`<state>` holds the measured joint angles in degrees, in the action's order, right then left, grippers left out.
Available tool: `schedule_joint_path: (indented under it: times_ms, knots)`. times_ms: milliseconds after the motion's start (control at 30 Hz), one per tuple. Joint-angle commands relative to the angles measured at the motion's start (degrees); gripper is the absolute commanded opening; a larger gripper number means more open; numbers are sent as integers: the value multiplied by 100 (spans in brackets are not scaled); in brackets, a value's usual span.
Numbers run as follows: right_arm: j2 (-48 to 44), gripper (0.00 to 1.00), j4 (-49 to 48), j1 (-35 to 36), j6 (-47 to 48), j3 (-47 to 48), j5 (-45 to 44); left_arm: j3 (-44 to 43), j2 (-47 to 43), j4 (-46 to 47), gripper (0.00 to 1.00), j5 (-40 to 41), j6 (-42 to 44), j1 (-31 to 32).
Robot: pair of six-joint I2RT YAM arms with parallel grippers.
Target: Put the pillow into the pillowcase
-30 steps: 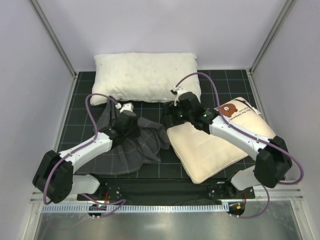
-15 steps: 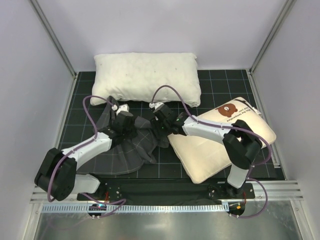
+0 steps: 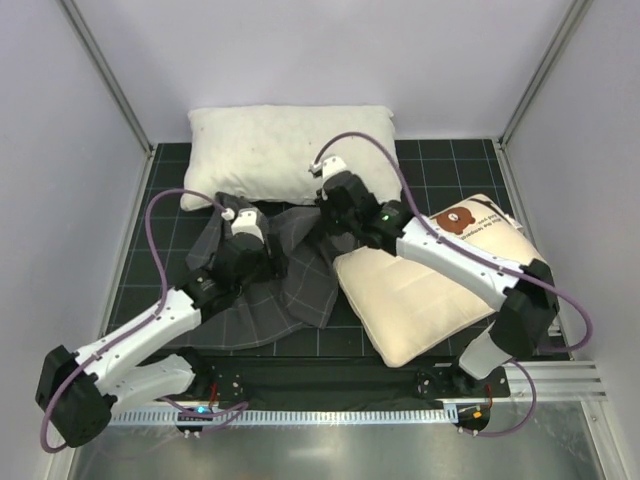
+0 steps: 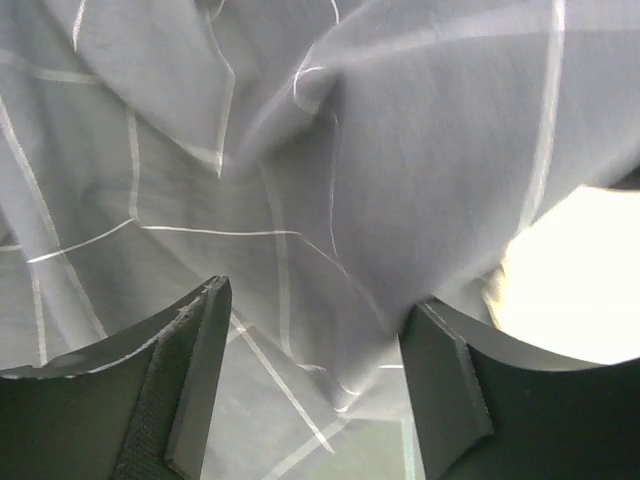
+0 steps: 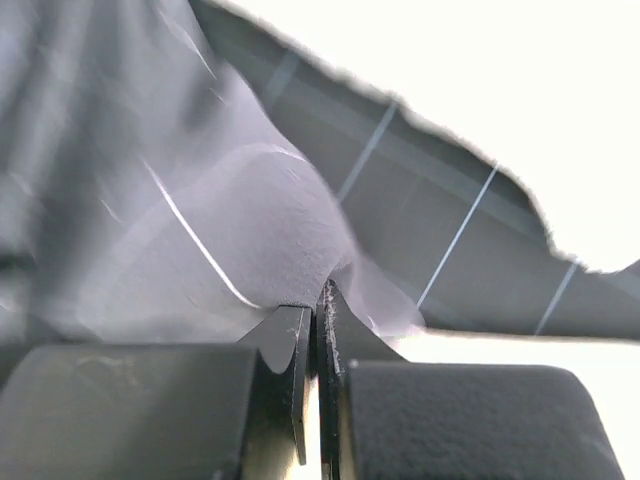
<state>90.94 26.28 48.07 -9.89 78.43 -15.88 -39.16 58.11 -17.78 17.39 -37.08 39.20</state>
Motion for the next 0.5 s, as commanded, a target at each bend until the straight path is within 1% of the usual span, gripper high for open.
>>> schedule_joint_path:
  times_ms: [0,100,133,167,200,233,300,367,467]
  knots:
    - [-366,4,491,-149,303,673,-152,-662,-484,-698,72,607,8,552]
    - [-585,4,509,-219,260,577,145,-1023,-581,-858,72,652,25,1062]
    - [-638,4,518,-246,190,533,408,-1119,-546,-885,71,547,86,1203]
    - [-717,4,544,-255,146,463,471,-1251,-476,-876,70,451,113,1482]
    - [-761,4,553,-255,137,428,489,-1296,-336,-841,70,345,131,1633]
    - [-805,4,562,-255,102,340,489,-1348,-239,-737,69,275,183,1948]
    - [-954,4,597,-255,84,269,481,-1375,41,-604,70,378,298,2248]
    - [-1086,4,676,-255,-47,129,472,-1375,226,-516,74,546,307,2434]
    - [-1472,5,563,-255,-188,-257,568,-1314,639,-324,81,537,211,2434]
